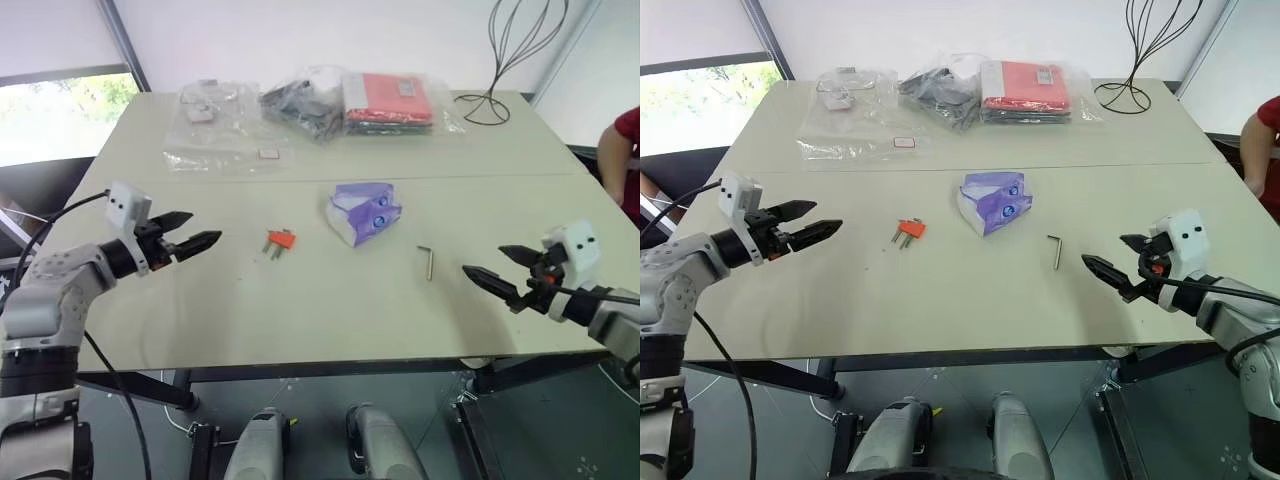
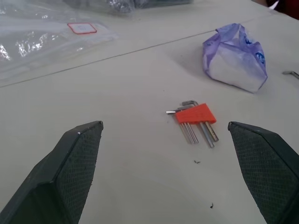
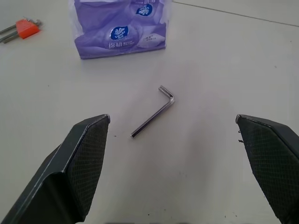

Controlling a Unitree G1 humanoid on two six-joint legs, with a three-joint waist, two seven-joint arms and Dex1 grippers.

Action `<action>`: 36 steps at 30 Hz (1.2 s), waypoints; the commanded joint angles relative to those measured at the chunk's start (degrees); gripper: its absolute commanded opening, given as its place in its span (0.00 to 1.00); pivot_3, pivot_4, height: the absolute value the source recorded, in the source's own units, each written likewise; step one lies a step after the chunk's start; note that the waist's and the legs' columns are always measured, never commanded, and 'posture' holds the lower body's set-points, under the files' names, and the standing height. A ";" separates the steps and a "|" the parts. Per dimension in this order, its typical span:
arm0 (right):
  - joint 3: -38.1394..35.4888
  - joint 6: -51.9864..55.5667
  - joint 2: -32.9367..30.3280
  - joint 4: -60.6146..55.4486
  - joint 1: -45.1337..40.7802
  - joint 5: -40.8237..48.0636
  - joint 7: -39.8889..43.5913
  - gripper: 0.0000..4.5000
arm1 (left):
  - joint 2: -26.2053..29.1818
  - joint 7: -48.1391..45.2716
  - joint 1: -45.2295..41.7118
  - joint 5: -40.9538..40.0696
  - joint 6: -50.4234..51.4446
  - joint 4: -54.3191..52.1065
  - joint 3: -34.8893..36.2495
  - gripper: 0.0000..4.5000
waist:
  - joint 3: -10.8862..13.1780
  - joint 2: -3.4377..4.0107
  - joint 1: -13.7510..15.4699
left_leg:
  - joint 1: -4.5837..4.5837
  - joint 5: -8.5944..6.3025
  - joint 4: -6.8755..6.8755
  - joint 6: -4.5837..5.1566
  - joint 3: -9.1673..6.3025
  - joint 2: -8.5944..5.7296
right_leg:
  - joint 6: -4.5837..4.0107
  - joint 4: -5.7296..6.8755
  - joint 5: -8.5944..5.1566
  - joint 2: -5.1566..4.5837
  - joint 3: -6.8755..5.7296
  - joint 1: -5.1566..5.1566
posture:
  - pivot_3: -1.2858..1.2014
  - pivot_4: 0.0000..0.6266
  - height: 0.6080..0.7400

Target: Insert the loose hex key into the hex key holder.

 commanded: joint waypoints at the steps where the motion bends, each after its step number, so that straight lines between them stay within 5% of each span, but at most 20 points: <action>1: -1.29 -1.05 0.47 -1.38 -0.40 0.03 -0.84 1.00 | -0.26 -0.67 -1.33 0.75 -2.29 0.82 -0.10 1.00 | 0.00 0.00 0.02 | 0.00 0.00 0.00 0.00 0.00 0.00 | 0.00 0.00 0.00 0.00 0.00 0.00 | 0.52 0.24 1.00; 13: 1.01 -1.29 0.69 -1.53 -3.75 -0.83 -2.56 1.00 | 0.20 -7.53 -8.65 3.48 -6.29 5.01 -5.19 1.00 | 0.00 0.00 0.04 | -0.01 0.00 0.03 0.00 -0.01 -0.02 | 0.01 0.01 0.01 0.01 -0.01 0.01 | 0.52 0.24 1.00; 25: 32.17 -9.73 16.97 7.90 -24.17 -19.82 -11.57 1.00 | -4.11 -21.28 -25.89 12.67 -20.15 22.90 -16.33 1.00 | -0.02 0.02 -0.30 | -0.12 0.00 0.04 0.01 0.00 -0.05 | 0.14 0.06 0.25 0.21 -0.03 -0.17 | 0.52 0.24 1.00; 36: 41.63 -24.19 25.98 32.63 -36.31 -37.66 -18.55 1.00 | -5.85 -17.89 -21.19 11.69 -18.50 18.60 -13.66 1.00 | -0.01 0.01 -0.19 | -0.32 0.00 0.08 0.01 -0.03 -0.10 | 0.36 0.09 0.39 0.08 -0.04 -0.36 | 0.52 0.24 1.00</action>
